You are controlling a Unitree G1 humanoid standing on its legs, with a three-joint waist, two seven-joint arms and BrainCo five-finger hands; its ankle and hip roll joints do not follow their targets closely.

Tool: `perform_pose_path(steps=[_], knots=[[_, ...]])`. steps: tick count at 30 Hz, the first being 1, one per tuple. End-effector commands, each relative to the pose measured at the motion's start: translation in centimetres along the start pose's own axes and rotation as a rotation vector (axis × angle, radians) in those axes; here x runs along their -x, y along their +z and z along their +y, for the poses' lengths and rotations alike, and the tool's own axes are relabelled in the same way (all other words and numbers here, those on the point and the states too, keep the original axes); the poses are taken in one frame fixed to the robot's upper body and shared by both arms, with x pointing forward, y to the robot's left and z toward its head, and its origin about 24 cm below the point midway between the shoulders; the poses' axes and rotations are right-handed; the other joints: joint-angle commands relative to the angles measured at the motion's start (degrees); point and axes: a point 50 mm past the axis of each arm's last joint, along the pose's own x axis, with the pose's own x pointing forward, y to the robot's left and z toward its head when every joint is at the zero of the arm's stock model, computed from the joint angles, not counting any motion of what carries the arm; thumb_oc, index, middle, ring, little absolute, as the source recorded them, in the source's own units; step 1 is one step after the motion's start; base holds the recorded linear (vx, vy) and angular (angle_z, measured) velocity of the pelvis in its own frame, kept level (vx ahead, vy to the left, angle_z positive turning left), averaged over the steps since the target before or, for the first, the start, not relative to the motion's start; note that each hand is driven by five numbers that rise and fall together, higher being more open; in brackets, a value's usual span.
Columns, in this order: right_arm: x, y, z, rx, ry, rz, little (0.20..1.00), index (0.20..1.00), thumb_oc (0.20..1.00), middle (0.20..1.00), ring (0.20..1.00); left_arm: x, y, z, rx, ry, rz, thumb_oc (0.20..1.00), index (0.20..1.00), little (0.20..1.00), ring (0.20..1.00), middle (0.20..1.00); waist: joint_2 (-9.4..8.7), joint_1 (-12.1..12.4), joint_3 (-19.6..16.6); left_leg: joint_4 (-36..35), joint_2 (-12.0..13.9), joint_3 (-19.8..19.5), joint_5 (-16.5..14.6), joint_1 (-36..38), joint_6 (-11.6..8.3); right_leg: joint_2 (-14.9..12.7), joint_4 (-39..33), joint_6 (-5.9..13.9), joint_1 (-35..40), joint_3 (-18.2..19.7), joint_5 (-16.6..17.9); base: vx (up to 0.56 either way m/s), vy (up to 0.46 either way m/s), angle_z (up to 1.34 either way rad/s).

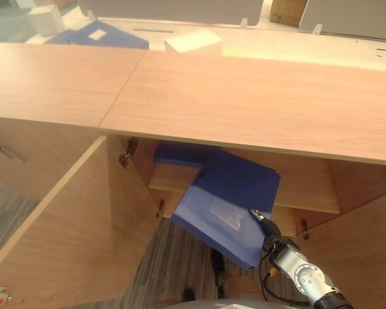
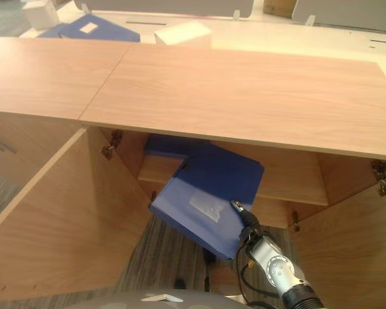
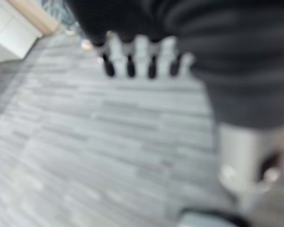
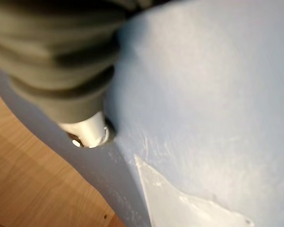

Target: Put the empty folder in the office cabinet

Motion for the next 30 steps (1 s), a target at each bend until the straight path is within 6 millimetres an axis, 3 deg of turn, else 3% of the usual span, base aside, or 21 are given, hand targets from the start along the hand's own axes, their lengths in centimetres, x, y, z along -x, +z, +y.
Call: perform_pose_path(steps=[1,10,13,17,21,25,27,29,30], knots=[[-0.5,4.0,3.6,0.078,0.166,-0.160,0.200,0.200,0.200,0.200,0.200,-0.3,-2.6,3.6,-0.024,0.075,0.097,1.000,1.000,1.000,1.000,1.000,-1.09,0.62,0.34,0.37,2.18,-2.17,-1.90,-2.28,-1.21,-2.23,0.28,7.16,-4.92,1.22,-2.34,0.09,-0.021,0.01],[-1.2,8.4,2.8,0.099,0.041,-0.354,0.200,0.200,0.200,0.200,0.200,0.0,-1.7,4.3,-0.052,0.140,0.136,1.000,1.000,1.000,1.000,1.000,-2.64,2.39,1.10,2.17,2.72,-2.44,-2.76,-2.28,-0.85,-3.49,-0.03,7.85,-4.50,-0.94,-2.32,0.09,-0.084,0.05],[-1.4,8.9,2.3,0.093,-0.011,-0.369,0.200,0.200,0.200,0.200,0.200,0.0,-1.6,4.4,-0.059,0.153,0.140,1.000,1.000,1.000,1.000,1.000,-2.78,2.88,1.33,2.38,2.79,-2.71,-2.85,-2.31,-0.86,-3.69,0.06,7.89,-4.46,-1.48,-2.32,0.08,-0.065,0.08],[-2.3,10.3,0.1,0.020,-0.198,-0.409,0.200,0.200,0.200,0.200,0.200,0.3,-0.3,4.8,-0.091,0.195,0.127,1.000,1.000,1.000,1.000,1.000,-2.91,5.20,2.30,2.55,3.50,-3.73,-2.70,-2.87,-1.18,-4.36,0.05,7.94,-4.40,-3.54,-2.33,0.09,-0.118,0.12],[-3.2,12.0,-0.8,-0.080,-0.333,-0.452,0.200,0.200,0.200,0.200,0.200,0.7,1.4,4.9,-0.139,0.220,0.098,1.000,1.000,1.000,1.000,1.000,-2.34,7.39,3.55,2.87,4.09,-4.73,-2.80,-4.12,-1.59,-5.02,0.09,7.83,-5.04,-5.20,-2.59,0.02,-0.102,0.20],[-3.9,13.5,0.0,-0.131,-0.356,-0.488,0.200,0.200,0.200,0.200,0.200,1.1,3.0,4.9,-0.156,0.226,0.060,1.000,1.000,1.000,1.000,1.000,-1.77,8.56,4.88,2.89,4.39,-5.25,-2.64,-5.53,-1.95,-5.44,-0.06,7.74,-5.84,-5.89,-2.65,-0.06,-0.066,0.11],[-4.7,16.5,2.0,-0.166,-0.338,-0.554,0.200,0.200,0.200,0.200,0.200,1.9,5.9,4.8,-0.170,0.228,-0.014,1.000,1.000,1.000,1.000,1.000,-0.57,10.02,7.41,2.54,4.67,-6.01,-2.11,-8.33,-2.60,-6.02,-0.28,7.57,-7.75,-6.66,-2.80,-0.26,-0.064,0.05],[-4.7,18.3,3.1,-0.168,-0.319,-0.592,0.200,0.200,0.200,0.200,0.200,2.2,6.9,4.6,-0.176,0.226,-0.044,1.000,1.000,1.000,1.000,1.000,0.08,10.57,8.56,2.06,4.79,-6.25,-1.74,-9.62,-2.91,-6.23,-0.28,7.46,-8.89,-6.87,-2.92,-0.25,-0.021,0.06],[-4.5,20.6,4.6,-0.161,-0.285,-0.648,0.200,0.200,0.200,0.200,0.200,2.7,8.2,4.3,-0.174,0.223,-0.084,1.000,1.000,1.000,1.000,1.000,0.99,11.19,10.00,1.14,5.13,-6.45,-1.14,-11.29,-3.51,-6.47,-0.28,7.38,-10.55,-7.06,-3.09,-0.23,-0.006,0.20]])
